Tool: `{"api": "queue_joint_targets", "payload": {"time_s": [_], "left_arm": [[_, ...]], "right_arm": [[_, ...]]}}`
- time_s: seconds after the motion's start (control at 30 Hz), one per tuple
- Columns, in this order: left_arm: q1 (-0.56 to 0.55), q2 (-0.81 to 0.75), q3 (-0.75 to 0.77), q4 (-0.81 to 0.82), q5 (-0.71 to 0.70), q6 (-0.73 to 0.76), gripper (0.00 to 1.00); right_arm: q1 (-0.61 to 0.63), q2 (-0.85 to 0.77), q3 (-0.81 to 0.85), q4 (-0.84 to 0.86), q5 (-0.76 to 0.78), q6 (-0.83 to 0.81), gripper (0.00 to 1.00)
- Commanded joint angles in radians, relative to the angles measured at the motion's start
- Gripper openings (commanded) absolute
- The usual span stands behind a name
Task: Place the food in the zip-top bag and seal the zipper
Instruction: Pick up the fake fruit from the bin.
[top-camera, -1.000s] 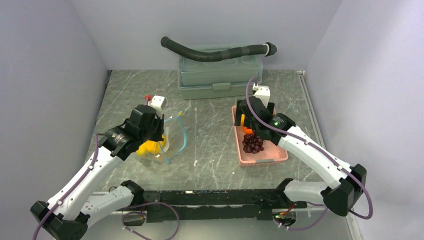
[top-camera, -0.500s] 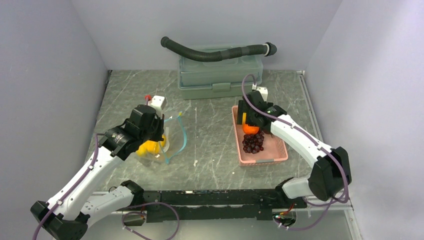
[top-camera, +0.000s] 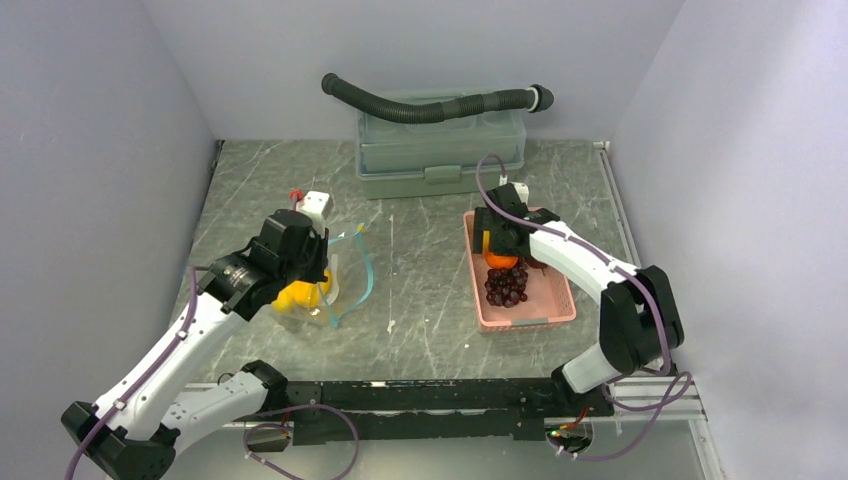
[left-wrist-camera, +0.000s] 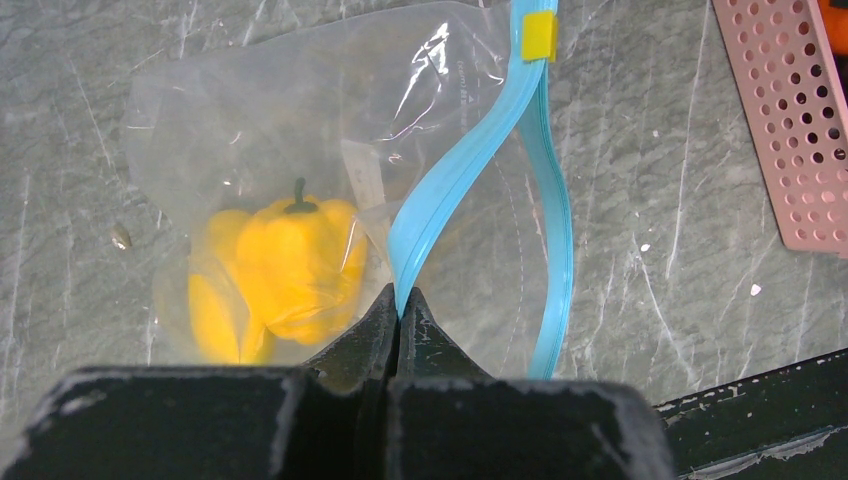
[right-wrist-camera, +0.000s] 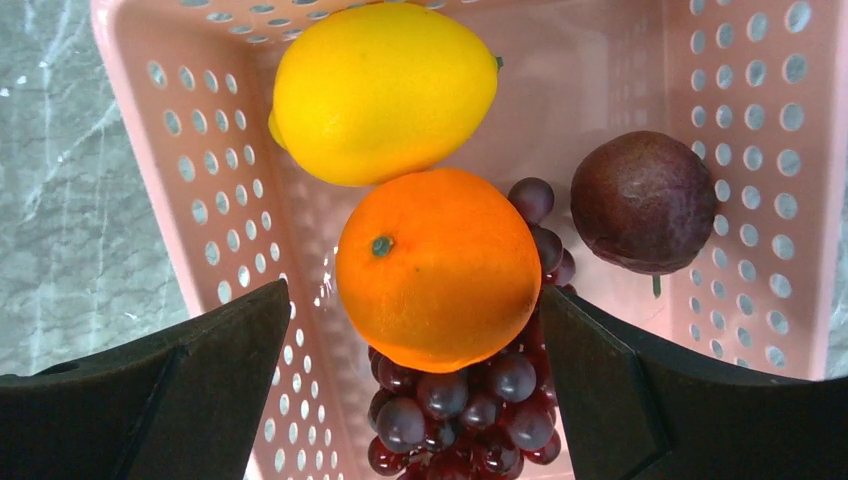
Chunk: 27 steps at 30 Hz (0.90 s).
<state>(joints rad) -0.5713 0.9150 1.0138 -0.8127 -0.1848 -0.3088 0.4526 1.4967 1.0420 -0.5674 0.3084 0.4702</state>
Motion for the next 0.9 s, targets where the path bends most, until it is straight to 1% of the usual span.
{"api": "queue_joint_targets", "payload": {"time_s": [0.0, 0.2, 0.33, 0.43, 0.53, 0.63, 0.7, 0.77, 0.87], "left_arm": [[0.002, 0.004, 0.0, 0.02, -0.007, 0.003, 0.0], [0.002, 0.007, 0.002, 0.02, -0.008, 0.004, 0.0], [0.002, 0.007, -0.001, 0.022, -0.007, 0.003, 0.0], [0.003, 0.008, 0.0, 0.021, -0.005, 0.004, 0.0], [0.002, 0.01, 0.002, 0.02, -0.004, 0.005, 0.0], [0.003, 0.01, 0.0, 0.021, -0.002, 0.005, 0.0], [0.002, 0.01, 0.0, 0.022, -0.003, 0.005, 0.0], [0.002, 0.011, 0.002, 0.022, -0.003, 0.005, 0.0], [0.002, 0.01, 0.001, 0.022, -0.002, 0.005, 0.0]], "right_arm": [[-0.01, 0.03, 0.001, 0.05, -0.008, -0.015, 0.99], [-0.014, 0.066, -0.002, 0.057, 0.01, -0.011, 0.97], [-0.014, 0.083, -0.003, 0.054, 0.029, -0.01, 0.92], [-0.014, 0.082, -0.001, 0.054, 0.031, -0.01, 0.87], [-0.015, 0.079, 0.006, 0.047, 0.033, -0.015, 0.77], [-0.015, 0.067, 0.02, 0.03, 0.035, -0.018, 0.65], [-0.015, 0.048, 0.024, 0.022, 0.037, -0.018, 0.6], [-0.015, 0.025, 0.032, 0.01, 0.037, -0.018, 0.55], [-0.015, -0.017, 0.044, -0.008, 0.04, -0.014, 0.52]]}}
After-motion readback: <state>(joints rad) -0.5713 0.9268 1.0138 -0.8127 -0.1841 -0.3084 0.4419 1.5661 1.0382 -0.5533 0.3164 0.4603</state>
